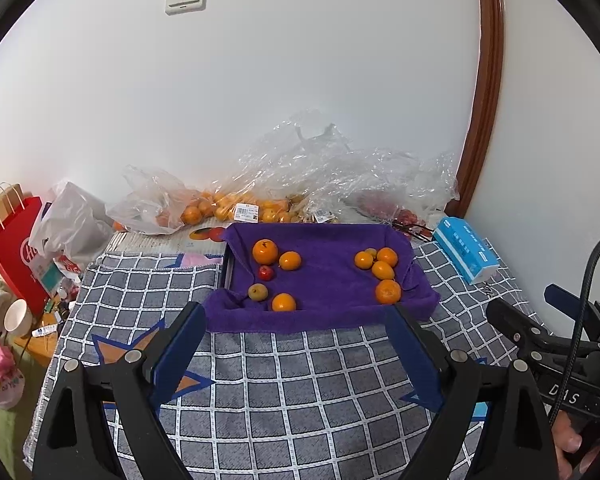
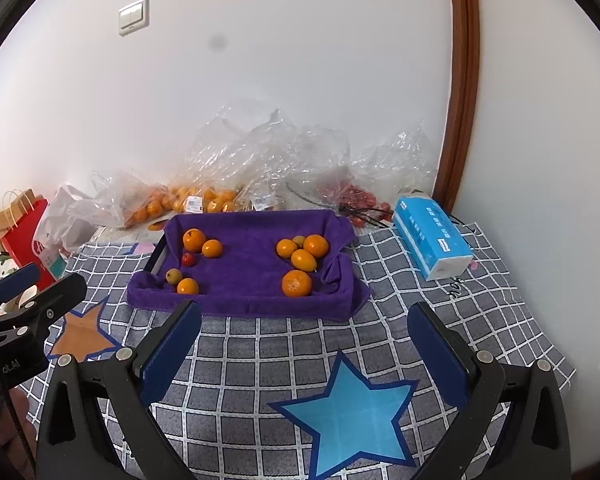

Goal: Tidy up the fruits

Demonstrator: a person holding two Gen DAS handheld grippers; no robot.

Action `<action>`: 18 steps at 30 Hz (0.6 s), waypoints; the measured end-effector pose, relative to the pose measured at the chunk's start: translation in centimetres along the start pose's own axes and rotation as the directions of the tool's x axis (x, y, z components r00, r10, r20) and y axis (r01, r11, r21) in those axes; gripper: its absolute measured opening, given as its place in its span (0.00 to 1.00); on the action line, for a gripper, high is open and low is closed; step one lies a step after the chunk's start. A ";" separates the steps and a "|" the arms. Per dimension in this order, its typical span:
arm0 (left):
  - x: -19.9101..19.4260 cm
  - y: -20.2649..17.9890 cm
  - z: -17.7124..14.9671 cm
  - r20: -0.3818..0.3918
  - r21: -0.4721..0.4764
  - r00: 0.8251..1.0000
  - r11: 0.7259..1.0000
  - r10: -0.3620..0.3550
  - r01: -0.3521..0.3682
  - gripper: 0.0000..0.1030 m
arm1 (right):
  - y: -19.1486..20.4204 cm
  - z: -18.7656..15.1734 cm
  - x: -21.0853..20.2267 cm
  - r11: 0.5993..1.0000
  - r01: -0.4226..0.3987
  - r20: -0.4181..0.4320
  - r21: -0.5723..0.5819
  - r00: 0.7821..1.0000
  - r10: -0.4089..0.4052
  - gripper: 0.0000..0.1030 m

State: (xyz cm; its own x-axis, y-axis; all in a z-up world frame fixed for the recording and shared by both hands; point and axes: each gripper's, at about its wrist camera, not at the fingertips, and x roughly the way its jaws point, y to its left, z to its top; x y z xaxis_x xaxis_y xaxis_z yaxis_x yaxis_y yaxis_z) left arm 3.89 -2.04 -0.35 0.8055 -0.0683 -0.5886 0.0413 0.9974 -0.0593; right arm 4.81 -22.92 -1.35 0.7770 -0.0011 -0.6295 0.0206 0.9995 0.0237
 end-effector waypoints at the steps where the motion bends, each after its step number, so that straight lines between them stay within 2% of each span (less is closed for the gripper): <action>1: 0.0 0.0 0.0 0.001 -0.001 1.000 1.000 0.002 -0.002 0.88 | 0.0 0.0 -0.1 1.000 0.003 0.001 -0.001 1.000 -0.003 0.99; 18: -0.3 0.6 -0.1 0.005 -0.020 1.000 1.000 0.010 -0.010 0.88 | 0.2 -0.2 -0.6 1.000 -0.004 0.004 -0.002 1.000 0.004 0.99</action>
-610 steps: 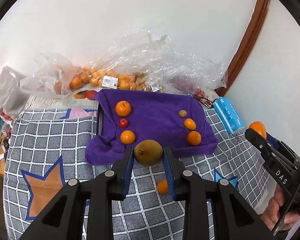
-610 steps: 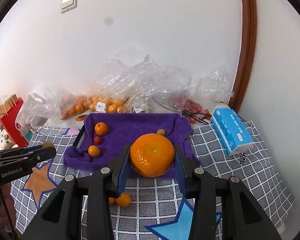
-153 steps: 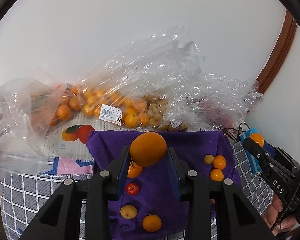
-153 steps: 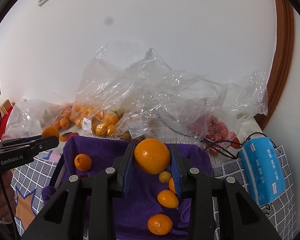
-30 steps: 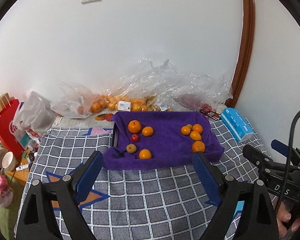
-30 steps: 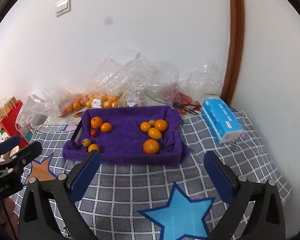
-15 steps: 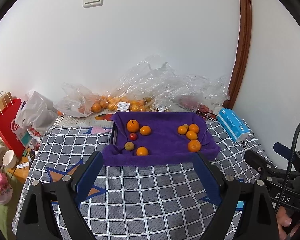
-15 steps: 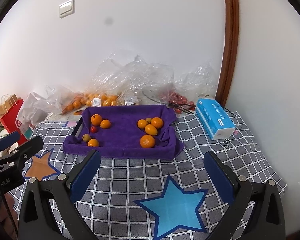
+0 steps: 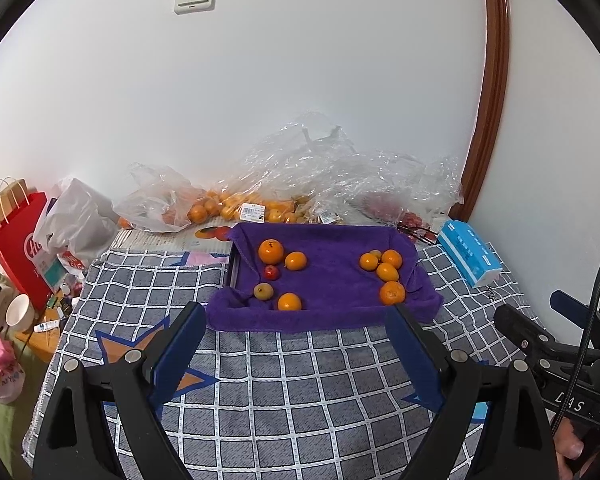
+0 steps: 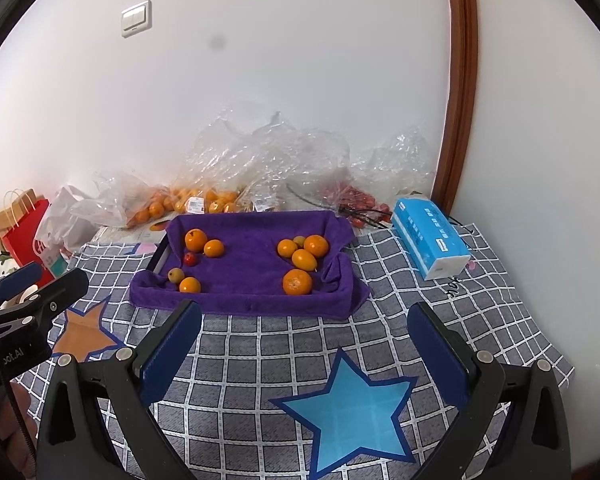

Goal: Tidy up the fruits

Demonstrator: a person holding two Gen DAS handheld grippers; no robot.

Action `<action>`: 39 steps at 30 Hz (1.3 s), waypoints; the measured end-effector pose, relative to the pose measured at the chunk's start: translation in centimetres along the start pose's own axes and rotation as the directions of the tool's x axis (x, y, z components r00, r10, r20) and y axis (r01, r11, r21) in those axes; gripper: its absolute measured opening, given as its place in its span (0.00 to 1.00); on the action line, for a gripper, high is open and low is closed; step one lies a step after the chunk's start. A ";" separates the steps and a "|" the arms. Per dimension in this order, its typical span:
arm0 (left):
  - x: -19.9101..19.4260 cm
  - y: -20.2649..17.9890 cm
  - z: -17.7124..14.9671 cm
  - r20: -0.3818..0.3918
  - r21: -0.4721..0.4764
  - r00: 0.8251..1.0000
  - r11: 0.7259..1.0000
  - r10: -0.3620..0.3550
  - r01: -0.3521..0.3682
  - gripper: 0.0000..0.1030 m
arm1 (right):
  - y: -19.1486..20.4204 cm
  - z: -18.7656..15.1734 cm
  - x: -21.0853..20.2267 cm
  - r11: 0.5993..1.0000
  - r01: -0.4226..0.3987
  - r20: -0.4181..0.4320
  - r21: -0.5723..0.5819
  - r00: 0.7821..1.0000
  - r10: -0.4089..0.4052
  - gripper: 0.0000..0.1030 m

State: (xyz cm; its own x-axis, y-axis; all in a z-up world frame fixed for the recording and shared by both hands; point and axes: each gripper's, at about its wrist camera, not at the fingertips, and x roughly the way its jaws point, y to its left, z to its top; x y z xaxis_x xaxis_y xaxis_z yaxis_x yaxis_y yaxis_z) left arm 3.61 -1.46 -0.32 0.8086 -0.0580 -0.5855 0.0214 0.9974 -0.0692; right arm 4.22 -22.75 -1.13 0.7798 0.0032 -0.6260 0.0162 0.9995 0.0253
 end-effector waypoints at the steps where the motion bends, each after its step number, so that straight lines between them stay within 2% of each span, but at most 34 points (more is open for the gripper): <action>1: 0.1 0.0 0.0 0.000 -0.001 1.000 1.000 0.001 -0.001 0.88 | 0.0 0.0 0.0 1.000 -0.001 0.000 0.000 1.000 0.001 0.99; 39: 0.2 0.2 -0.1 -0.002 -0.009 1.000 1.000 0.009 -0.009 0.88 | 0.0 -0.2 0.3 1.000 -0.010 -0.004 0.004 1.000 0.010 0.99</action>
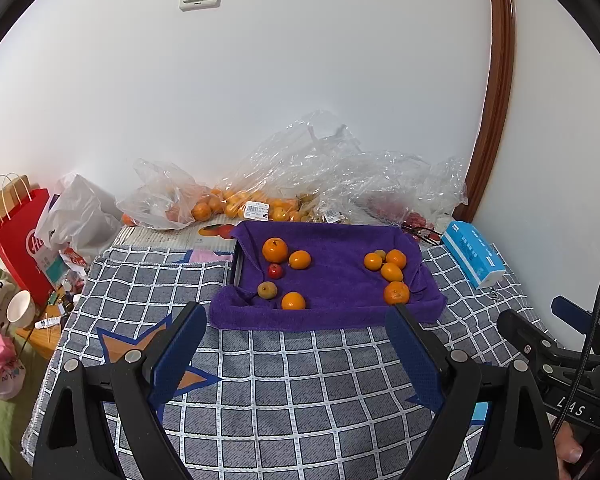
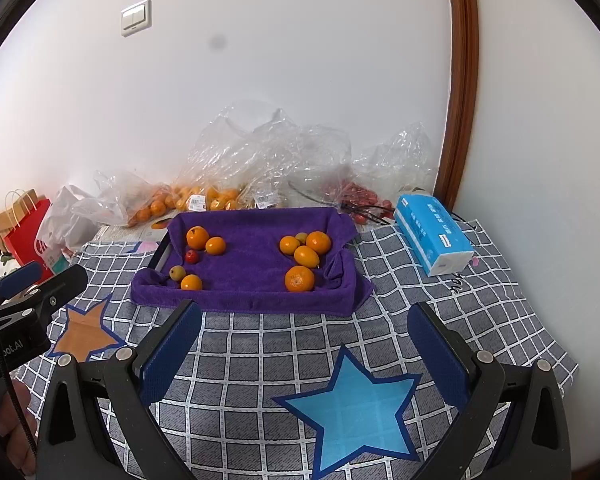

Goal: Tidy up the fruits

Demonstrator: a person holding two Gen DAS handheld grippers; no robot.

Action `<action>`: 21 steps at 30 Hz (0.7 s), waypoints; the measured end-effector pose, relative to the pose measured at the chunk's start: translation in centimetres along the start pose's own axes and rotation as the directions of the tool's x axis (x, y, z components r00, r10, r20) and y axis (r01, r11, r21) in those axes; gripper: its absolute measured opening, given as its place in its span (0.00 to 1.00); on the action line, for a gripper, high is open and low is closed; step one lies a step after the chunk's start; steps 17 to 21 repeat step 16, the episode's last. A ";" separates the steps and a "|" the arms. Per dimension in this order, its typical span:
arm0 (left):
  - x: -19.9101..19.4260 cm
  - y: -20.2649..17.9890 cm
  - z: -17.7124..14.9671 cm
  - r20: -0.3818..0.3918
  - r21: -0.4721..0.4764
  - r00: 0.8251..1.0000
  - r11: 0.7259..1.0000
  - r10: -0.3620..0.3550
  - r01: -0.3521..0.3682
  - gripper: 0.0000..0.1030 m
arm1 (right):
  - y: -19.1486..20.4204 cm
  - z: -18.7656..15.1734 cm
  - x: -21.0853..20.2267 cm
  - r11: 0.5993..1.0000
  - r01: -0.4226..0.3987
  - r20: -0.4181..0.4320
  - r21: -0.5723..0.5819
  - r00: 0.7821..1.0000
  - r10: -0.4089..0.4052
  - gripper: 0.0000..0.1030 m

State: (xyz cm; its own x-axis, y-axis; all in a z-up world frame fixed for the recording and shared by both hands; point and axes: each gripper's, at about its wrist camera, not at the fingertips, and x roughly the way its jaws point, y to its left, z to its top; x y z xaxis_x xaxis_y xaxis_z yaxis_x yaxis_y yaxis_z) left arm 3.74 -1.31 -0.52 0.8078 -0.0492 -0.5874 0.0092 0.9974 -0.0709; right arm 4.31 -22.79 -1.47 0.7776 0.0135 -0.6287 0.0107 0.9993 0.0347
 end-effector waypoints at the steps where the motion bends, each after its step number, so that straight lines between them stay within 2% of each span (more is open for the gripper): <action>1: 0.0 0.0 0.0 -0.001 0.001 1.000 1.000 0.000 0.000 0.88 | 0.0 0.0 0.0 1.000 0.000 0.000 0.000 1.000 0.000 0.99; 21: 0.0 0.0 0.0 0.002 -0.002 1.000 1.000 0.004 -0.004 0.88 | 0.2 -0.1 0.0 1.000 -0.006 0.001 -0.003 1.000 0.006 0.99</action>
